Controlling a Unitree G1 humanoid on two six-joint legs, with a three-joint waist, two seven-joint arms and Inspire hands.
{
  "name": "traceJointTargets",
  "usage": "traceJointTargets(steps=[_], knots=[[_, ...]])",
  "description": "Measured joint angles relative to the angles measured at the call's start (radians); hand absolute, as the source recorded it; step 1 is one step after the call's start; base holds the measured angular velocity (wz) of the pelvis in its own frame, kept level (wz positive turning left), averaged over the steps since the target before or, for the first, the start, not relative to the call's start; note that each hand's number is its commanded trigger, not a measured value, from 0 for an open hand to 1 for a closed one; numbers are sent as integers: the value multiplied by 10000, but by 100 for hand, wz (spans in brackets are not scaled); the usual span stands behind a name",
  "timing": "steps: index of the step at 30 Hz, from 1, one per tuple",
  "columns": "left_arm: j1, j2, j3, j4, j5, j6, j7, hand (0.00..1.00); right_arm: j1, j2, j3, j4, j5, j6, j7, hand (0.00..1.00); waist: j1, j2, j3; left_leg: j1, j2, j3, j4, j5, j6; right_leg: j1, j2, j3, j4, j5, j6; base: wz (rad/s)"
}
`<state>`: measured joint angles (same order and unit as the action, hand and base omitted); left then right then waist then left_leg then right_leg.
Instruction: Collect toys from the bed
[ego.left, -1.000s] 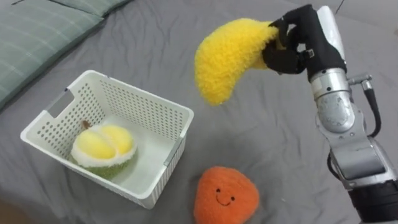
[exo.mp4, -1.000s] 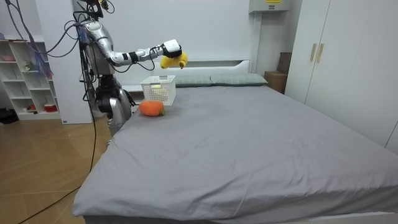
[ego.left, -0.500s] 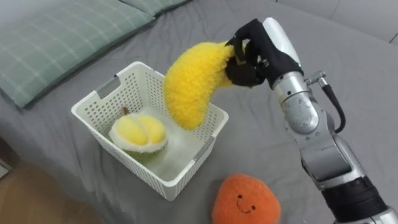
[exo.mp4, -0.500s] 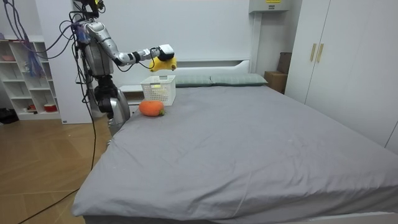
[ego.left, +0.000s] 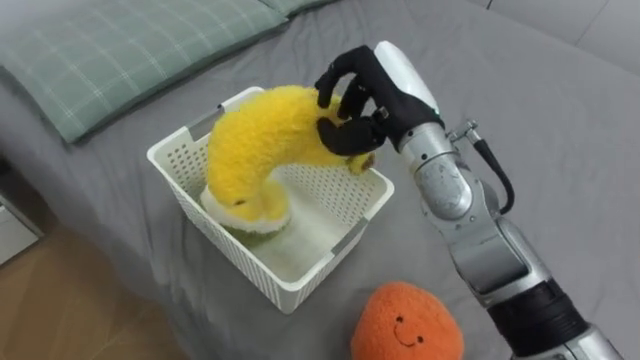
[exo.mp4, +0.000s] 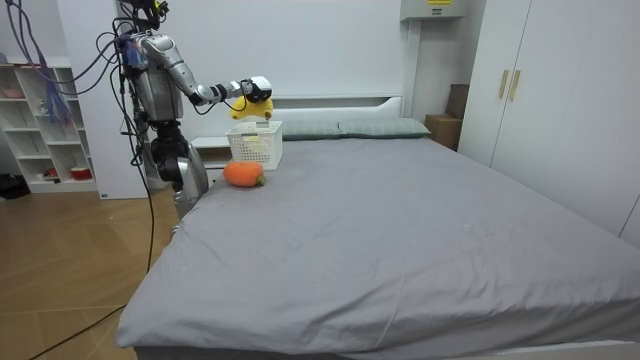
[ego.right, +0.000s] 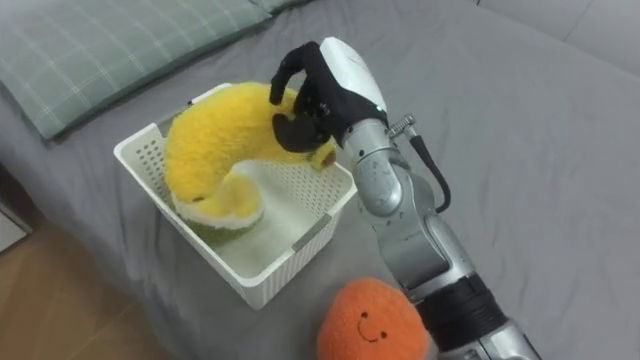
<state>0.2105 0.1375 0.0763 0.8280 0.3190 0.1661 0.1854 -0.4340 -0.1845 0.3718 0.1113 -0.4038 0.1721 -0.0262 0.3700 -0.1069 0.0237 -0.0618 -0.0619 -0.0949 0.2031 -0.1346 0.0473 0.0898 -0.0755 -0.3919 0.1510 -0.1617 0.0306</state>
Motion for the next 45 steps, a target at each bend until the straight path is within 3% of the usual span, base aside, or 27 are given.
traceJointTargets(steps=[14,38,41,45], knots=[[-214,-14,10,-29,-12,6,-346,0,0,-101,-21,591,153,-12,370,0,-72,-38,-5,45,-7,31,-8,-6,20,-15,-15,38,-1,1,1,0],[-130,-5,205,156,4,-15,-592,0,1,-169,-122,852,713,-96,-167,0,-141,-41,-8,202,-25,28,-7,4,33,162,-22,50,-2,1,2,0],[-52,-35,185,168,-3,-16,-589,0,6,-181,-465,868,1380,-126,-177,0,-214,-43,-11,221,-27,61,9,18,46,172,-30,55,-4,2,2,0],[279,-123,293,159,11,-20,-405,0,175,-236,-1270,908,2493,-324,-290,0,-675,-17,-3,244,-32,104,28,18,62,202,-35,166,-7,11,16,-2]])
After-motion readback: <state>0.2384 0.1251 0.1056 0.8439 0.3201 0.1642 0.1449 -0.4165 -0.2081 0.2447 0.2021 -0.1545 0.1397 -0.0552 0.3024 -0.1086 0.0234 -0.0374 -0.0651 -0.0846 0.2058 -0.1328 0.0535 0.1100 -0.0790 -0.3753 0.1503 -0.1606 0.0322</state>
